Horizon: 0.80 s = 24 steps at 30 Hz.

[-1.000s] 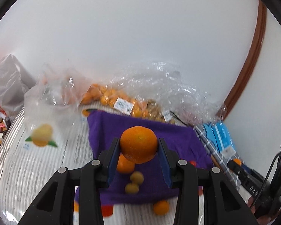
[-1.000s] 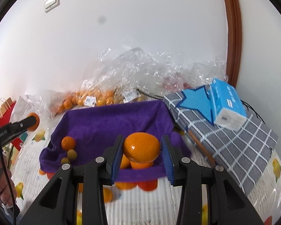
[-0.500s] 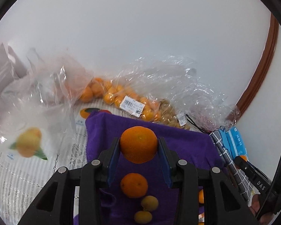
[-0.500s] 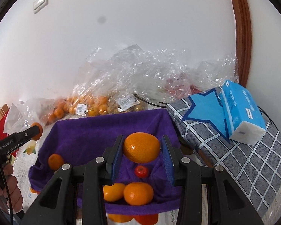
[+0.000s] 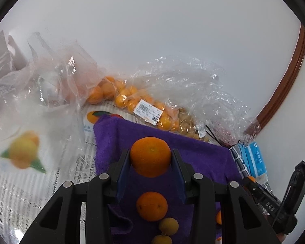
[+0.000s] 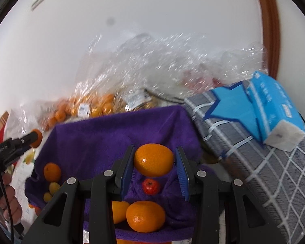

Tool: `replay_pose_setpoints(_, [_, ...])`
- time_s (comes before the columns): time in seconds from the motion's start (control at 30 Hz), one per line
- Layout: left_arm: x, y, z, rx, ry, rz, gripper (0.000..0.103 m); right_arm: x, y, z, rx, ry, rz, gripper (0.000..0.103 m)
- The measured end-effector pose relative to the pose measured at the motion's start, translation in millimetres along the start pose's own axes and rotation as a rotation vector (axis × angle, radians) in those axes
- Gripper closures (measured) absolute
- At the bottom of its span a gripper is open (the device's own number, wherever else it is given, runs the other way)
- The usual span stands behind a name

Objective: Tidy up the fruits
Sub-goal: 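Carry both oranges over the towel and open both grippers to release them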

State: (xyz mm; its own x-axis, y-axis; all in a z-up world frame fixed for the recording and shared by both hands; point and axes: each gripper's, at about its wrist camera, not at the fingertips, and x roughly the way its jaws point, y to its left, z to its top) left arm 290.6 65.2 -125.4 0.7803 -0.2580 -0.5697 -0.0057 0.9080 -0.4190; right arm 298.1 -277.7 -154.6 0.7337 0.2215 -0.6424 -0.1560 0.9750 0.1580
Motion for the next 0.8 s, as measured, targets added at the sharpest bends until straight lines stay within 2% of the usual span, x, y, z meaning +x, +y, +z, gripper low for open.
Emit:
replay_pose_setpoints(0.17, [9.6,-8.1,-5.6,0.028,0.035,0.044,0.065,16.9,6.0,-8.4,-0.01,0.031,-0.01,0.063])
replay_pose_setpoints(0.33, [16.6,-9.4,-9.4,0.028,0.067,0.041,0.065,26.2,9.8,-12.7,-0.026,0.044,-0.038,0.063])
replay_pose_setpoints(0.43, [19.7,-12.9,-12.6,0.055,0.073,0.068,0.065,31.0,10.2,-12.7,-0.023,0.045,-0.057,0.063])
replay_pose_setpoints(0.6, [23.0,-14.1,-15.0,0.059,0.093,0.07,0.065,38.0,8.4,-14.0,-0.01,0.05,-0.089,0.063])
replay_pose_setpoints(0.8, [28.0,-17.8,-19.0,0.093,0.106,0.109,0.064,41.2,3.9,-14.3,0.013,0.069,-0.094,0.063])
